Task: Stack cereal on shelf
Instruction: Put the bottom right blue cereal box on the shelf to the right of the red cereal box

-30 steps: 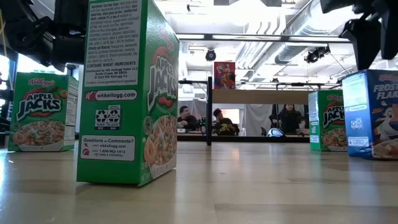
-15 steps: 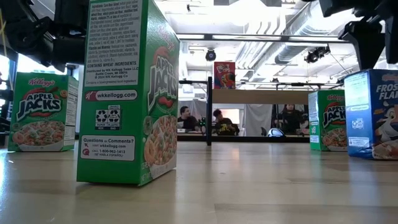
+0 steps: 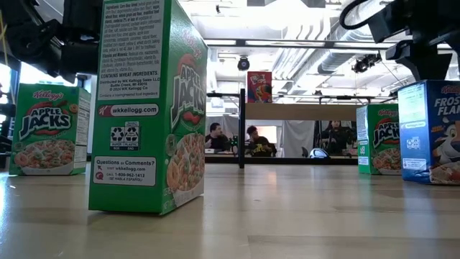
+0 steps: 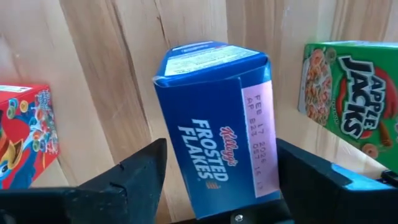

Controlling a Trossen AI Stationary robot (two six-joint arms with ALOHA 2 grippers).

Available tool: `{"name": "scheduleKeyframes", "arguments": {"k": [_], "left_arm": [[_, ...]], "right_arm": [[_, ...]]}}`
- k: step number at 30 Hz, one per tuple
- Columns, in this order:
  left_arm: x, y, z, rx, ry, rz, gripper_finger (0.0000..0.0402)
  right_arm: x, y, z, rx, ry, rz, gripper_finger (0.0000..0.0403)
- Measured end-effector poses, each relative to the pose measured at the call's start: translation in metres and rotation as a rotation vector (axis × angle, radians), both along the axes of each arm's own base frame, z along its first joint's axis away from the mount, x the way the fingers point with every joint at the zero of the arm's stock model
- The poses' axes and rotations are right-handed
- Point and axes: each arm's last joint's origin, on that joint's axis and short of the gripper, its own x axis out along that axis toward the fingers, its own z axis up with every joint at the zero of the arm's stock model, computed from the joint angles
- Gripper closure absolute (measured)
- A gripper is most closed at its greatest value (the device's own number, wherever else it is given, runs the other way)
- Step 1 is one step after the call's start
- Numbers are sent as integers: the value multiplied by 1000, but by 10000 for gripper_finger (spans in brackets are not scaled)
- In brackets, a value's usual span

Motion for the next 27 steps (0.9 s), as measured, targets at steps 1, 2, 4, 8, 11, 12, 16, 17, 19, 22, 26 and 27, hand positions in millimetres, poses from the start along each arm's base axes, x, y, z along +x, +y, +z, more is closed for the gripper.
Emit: {"name": "scheduleKeyframes", "arguments": {"k": [1,2,4,8,11,12,16,17,19,22,26,27], "left_arm": [[0,0,0,0,0,0,401],[0,0,0,0,1,0,401],[0,0,0,-1,4,0,401],[0,0,-1,-1,7,0,401],[0,0,-1,-1,7,0,401],[0,0,-1,-1,7,0,401],[0,0,-1,-1,7,0,401],[0,0,-1,-1,7,0,401],[0,0,-1,0,7,0,401],[0,0,-1,7,8,1,401],[-1,5,0,6,5,22,401],[-1,6,0,1,4,30,401]], "right_arm": [[0,0,0,1,0,0,152],[0,0,0,1,-2,-5,159],[1,0,0,3,-7,-14,175],[2,1,0,12,-25,-46,207],[4,2,0,21,-43,-50,222],[5,2,0,26,-51,-50,224],[8,1,4,65,-56,-67,225],[11,0,7,74,-64,-75,225],[16,-4,17,89,-82,-74,225],[24,-12,37,96,-125,-57,225],[35,-36,72,72,-182,-42,226],[37,-45,81,57,-201,-40,226]]}}
